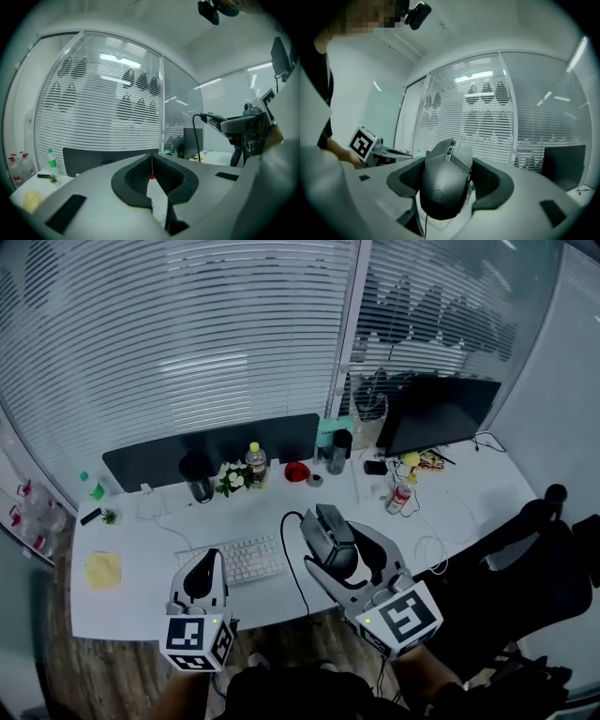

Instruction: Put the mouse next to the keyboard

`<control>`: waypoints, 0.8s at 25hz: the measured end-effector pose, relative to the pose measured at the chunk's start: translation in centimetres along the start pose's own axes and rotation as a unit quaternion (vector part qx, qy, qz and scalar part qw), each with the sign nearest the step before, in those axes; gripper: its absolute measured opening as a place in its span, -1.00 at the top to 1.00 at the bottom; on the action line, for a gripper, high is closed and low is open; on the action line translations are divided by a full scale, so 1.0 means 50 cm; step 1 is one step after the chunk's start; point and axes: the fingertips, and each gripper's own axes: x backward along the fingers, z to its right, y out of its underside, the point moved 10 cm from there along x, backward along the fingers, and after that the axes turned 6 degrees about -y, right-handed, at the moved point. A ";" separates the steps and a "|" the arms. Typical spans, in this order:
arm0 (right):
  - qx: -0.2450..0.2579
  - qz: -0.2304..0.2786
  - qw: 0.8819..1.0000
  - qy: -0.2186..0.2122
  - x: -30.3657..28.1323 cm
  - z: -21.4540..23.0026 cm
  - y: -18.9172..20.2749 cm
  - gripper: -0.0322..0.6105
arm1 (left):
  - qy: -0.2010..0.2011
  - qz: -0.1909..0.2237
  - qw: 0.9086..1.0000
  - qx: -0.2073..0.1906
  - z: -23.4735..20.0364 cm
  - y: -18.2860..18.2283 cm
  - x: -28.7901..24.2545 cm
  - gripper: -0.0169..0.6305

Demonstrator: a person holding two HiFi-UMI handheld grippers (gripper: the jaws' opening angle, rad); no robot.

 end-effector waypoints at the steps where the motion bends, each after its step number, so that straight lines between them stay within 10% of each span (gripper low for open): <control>1: -0.002 0.000 1.000 -0.001 -0.011 -0.007 -0.001 -0.04 | 0.004 -0.001 1.000 0.002 -0.011 0.002 -0.005 0.85; 20: 0.017 -0.006 0.996 -0.087 -0.197 -0.041 -0.014 -0.04 | -0.008 -0.011 1.000 0.018 -0.110 0.027 -0.040 0.85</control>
